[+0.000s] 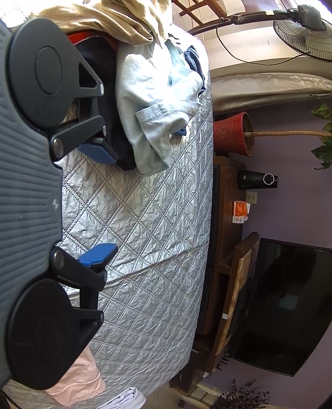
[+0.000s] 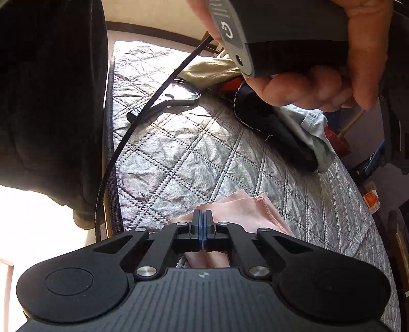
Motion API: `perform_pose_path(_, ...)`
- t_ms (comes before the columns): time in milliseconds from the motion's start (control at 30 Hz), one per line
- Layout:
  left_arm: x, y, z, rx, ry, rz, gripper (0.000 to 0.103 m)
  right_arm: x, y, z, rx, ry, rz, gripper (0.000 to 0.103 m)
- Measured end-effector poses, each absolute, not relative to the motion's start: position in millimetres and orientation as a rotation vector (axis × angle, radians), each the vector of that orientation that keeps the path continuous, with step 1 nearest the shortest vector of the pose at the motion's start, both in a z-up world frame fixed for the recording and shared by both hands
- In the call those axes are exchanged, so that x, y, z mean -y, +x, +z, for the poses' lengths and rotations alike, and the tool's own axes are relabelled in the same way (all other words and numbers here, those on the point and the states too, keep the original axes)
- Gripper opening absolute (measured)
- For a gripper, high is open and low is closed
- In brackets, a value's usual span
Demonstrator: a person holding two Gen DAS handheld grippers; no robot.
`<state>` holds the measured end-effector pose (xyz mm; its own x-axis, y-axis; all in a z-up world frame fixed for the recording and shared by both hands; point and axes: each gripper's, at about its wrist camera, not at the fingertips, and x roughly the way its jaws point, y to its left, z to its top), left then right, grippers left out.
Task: Fold clothes
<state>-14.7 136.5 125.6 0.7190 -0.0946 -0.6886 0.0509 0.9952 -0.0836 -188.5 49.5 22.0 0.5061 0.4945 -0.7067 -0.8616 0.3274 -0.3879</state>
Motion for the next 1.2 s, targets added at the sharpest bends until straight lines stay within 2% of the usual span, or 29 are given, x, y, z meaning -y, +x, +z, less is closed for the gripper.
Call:
perform_pose_path(167,-137.2,-14.3,126.1,-0.764,-0.067,-0.077,0.065,-39.2,-197.9,41.2,-0.490,-0.790,0.964,0.001)
perform_pose_path(267,-134.8,-14.1,124.7,-0.767,-0.059,-0.082,0.065,-42.4,-196.2,26.8,-0.563,-0.849,0.996,0.002)
perform_pose_path(367,-132.0,-13.9,122.1,-0.777,-0.047,-0.086,0.065,-39.9,-198.3,18.5,-0.583,-0.860,1.023,0.014)
perform_pose_path(467,-131.5,-13.7,120.9,-0.781,-0.046,-0.088,0.065,-21.9,-190.9,39.5,-0.621,-0.692,0.996,0.017)
perform_pose_path(533,-130.2,-13.6,120.2,-0.784,-0.048,-0.093,0.065,5.9,-174.4,56.5,-0.680,-0.525,0.924,0.030)
perform_pose_path(600,-125.8,-14.1,119.1,-0.789,-0.041,-0.108,0.065,38.3,-156.7,71.3,-0.733,-0.365,0.827,0.034)
perform_pose_path(700,-111.5,-16.0,114.8,-0.807,-0.009,-0.162,0.066,111.0,-131.8,88.7,-0.787,-0.184,0.610,0.039)
perform_pose_path(800,-92.5,-18.8,109.1,-0.829,0.033,-0.236,0.065,201.8,-109.7,99.4,-0.818,-0.017,0.353,0.052)
perform_pose_path(867,-76.4,-21.6,104.8,-0.845,0.069,-0.300,0.065,264.9,-99.5,94.3,-0.872,0.125,0.196,0.056)
perform_pose_path(967,-48.8,-27.0,97.1,-0.869,0.124,-0.394,0.066,344.5,-99.4,77.2,-0.925,0.302,0.024,0.048)
perform_pose_path(1067,-20.4,-34.5,85.8,-0.895,0.193,-0.479,0.065,357.2,-105.2,60.5,-0.938,0.345,0.027,0.026)
perform_pose_path(1100,-10.8,-38.0,81.3,-0.900,0.221,-0.501,0.065,358.0,-106.6,54.8,-0.944,0.352,0.035,0.013)
perform_pose_path(1133,-0.9,-41.7,76.7,-0.905,0.251,-0.523,0.065,358.8,-107.9,49.0,-0.951,0.360,0.043,0.008)
perform_pose_path(1200,17.1,-47.8,67.9,-0.915,0.306,-0.555,0.065,351.8,-101.2,40.7,-0.985,0.325,0.058,0.008)
